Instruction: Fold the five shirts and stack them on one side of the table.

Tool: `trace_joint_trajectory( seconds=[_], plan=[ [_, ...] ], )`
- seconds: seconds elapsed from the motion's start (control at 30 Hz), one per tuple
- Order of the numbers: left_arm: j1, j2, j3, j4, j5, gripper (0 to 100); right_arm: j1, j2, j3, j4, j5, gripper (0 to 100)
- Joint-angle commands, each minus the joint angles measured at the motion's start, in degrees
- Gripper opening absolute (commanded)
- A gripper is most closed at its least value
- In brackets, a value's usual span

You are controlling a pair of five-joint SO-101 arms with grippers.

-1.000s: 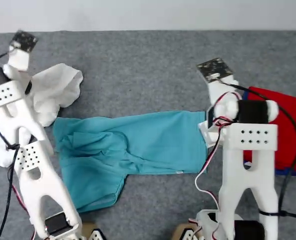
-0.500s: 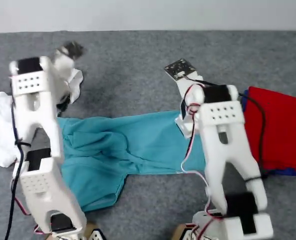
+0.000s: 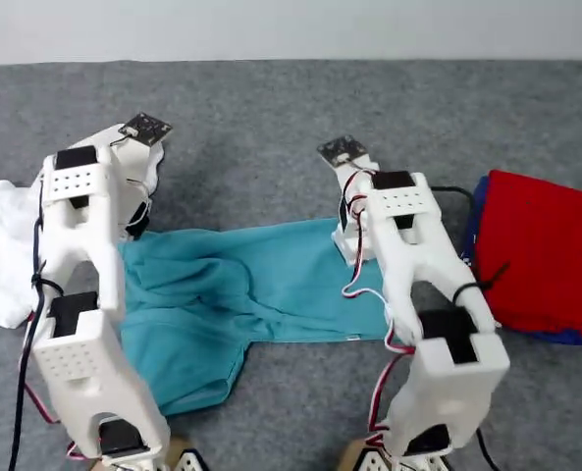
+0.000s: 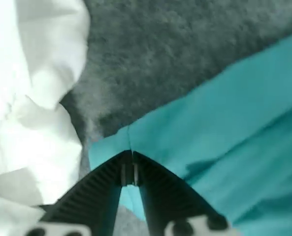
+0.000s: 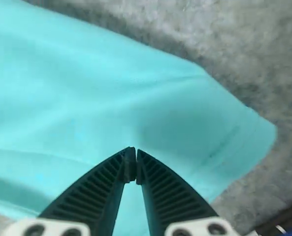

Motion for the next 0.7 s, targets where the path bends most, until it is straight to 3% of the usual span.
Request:
trace_joint_trajectory(
  seconds=[0.0,0.27,0.47,0.67],
  plan=[
    [-0.62,-2.37,0.22,-3.78,0.97,1,3.38,2.51,-5.98,1.01,0.09,1.0],
    [-5.45,6.86,-6.55,-3.34,1.05,1,8.84,11.38,-17.41,8.92,6.77,1.0],
    [-5.36,7.03,-14.46,3.87,1.05,1,9.19,12.00,-21.98,11.12,6.77,1.0],
    [-4.40,7.03,-23.25,12.92,1.05,1,5.49,8.84,-27.78,19.91,6.59,1.0]
  ],
)
